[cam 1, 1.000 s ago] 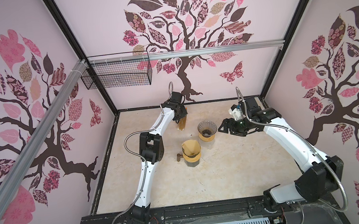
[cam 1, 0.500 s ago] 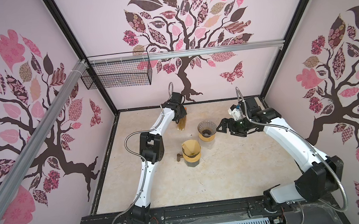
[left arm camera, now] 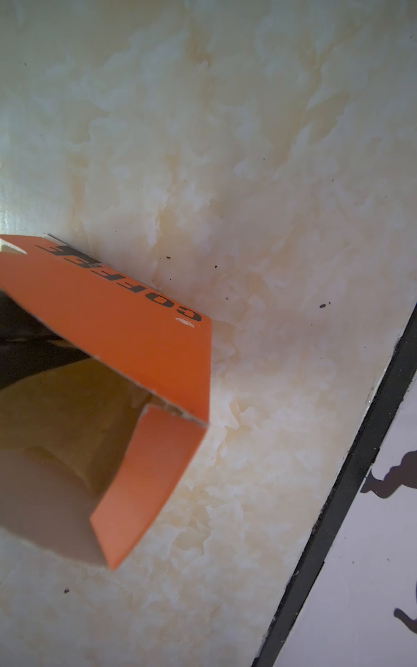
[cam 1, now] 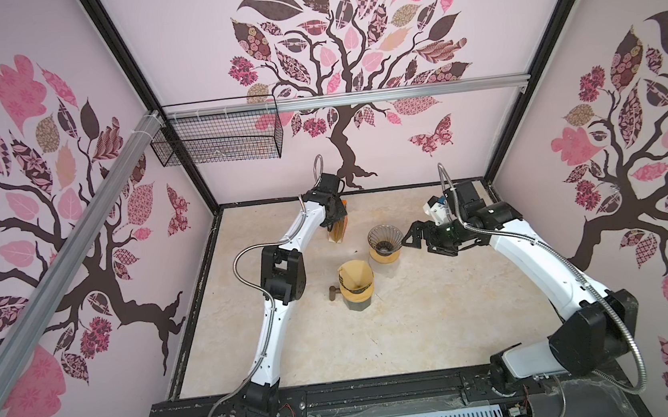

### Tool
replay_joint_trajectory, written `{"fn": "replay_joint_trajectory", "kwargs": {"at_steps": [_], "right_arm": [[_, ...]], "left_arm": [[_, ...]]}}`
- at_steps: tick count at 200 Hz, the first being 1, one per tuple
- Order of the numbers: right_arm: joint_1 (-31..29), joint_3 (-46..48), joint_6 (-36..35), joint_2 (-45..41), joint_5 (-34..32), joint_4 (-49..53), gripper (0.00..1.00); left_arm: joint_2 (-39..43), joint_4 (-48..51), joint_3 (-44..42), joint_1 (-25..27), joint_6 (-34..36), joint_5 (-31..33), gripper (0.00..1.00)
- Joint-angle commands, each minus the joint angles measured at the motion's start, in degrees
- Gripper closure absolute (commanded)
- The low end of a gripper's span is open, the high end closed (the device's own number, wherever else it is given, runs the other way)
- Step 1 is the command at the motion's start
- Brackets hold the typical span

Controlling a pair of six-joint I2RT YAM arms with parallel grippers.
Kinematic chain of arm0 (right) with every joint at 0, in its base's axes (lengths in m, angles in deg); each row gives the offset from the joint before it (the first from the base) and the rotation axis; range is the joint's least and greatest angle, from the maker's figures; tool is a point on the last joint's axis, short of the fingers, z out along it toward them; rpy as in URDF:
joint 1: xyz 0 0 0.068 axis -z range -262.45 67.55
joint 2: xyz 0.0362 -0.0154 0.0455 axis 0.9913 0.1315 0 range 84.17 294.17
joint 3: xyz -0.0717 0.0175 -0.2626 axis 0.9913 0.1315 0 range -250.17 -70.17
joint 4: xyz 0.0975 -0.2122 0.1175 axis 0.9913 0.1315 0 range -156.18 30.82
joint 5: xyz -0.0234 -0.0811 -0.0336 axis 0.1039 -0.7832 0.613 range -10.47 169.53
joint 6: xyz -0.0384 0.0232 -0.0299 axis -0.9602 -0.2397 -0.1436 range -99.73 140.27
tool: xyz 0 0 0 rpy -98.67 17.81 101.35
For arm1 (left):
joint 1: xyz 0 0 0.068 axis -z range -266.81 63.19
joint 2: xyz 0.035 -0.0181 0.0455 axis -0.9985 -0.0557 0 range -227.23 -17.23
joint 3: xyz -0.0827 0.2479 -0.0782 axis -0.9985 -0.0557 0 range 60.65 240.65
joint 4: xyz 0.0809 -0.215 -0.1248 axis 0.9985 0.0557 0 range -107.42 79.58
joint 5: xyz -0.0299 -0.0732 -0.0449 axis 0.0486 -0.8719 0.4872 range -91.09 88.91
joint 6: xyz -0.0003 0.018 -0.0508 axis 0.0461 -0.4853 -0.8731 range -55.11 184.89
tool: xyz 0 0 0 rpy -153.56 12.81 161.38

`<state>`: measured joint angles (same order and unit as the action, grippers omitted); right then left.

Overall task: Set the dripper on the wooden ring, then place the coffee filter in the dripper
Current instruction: 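Lower the left gripper into the orange COFFEE box and pinch a paper filter, then pull the tan paper filter up out of the box with the left gripper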

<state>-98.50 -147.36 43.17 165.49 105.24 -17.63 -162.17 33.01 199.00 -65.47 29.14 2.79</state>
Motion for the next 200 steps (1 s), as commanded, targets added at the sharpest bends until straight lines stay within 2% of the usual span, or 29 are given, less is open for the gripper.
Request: {"fn": "replay_joint_trajectory", "kwargs": {"at_steps": [1, 80, 145, 200], "right_arm": [[-0.4, -0.6, -0.1, 0.5, 0.7, -0.4, 0.0], [-0.4, 0.1, 0.8, 0.4, 1.6, -2.3, 0.0], [-0.4, -0.8, 0.8, 0.7, 2.2, -2.4, 0.0], [-0.4, -2.0, 0.1, 0.6, 0.0, -1.9, 0.0]], "left_arm": [[2.4, 0.3, -1.1, -0.2, 1.2, 0.4, 1.0], [10.5, 0.8, -9.4, -0.2, 4.9, -1.6, 1.0], [10.8, 1.7, -9.2, -0.2, 6.9, -0.7, 1.0], [14.9, 1.6, -9.9, -0.2, 8.8, 0.1, 1.0]]}}
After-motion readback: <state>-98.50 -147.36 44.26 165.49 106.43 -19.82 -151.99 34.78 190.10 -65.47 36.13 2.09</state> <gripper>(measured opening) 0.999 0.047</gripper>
